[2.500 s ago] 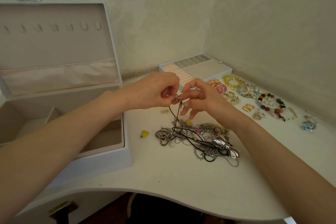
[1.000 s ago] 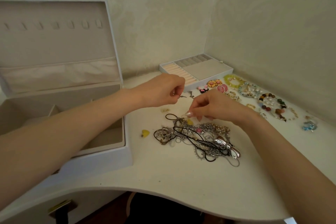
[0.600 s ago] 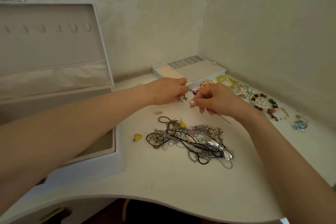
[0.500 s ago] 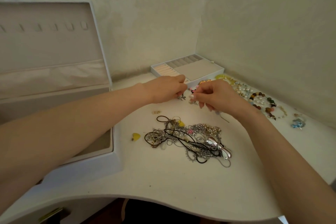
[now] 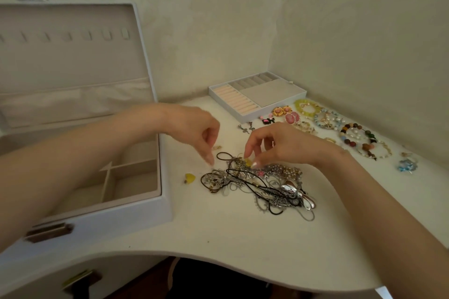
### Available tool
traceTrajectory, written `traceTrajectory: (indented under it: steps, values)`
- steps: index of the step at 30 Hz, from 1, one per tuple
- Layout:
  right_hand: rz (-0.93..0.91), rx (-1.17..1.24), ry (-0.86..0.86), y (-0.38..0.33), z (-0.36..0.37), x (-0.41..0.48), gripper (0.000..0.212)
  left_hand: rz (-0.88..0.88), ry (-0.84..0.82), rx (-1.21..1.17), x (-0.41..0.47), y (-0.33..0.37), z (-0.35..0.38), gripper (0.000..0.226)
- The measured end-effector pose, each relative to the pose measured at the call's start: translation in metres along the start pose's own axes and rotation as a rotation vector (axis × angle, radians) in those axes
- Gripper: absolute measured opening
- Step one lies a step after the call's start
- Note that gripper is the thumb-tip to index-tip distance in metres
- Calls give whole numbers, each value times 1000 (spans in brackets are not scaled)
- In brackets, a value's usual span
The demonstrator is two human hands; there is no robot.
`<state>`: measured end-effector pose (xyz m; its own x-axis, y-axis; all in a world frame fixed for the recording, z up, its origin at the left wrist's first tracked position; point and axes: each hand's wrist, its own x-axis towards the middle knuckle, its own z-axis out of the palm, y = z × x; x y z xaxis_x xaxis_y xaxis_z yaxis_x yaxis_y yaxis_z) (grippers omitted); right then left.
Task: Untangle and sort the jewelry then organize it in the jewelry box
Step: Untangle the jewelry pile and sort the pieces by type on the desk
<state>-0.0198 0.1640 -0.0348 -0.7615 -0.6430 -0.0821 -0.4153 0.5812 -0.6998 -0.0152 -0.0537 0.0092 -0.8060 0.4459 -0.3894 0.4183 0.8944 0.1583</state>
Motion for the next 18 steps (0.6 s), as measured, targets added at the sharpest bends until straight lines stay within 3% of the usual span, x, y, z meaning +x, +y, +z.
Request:
traceTrajectory:
  steps: [4, 14, 18]
  values:
    - [19, -43, -2, -2, 6, 1, 20, -31, -146, 44, -14, 0, 15, 43]
    - [45, 105, 101, 1, 4, 2, 1, -10, -32, 92, -8, -5, 31, 26]
    - [30, 182, 112, 1, -1, -1, 3, 7, 31, 55, -8, -7, 30, 20]
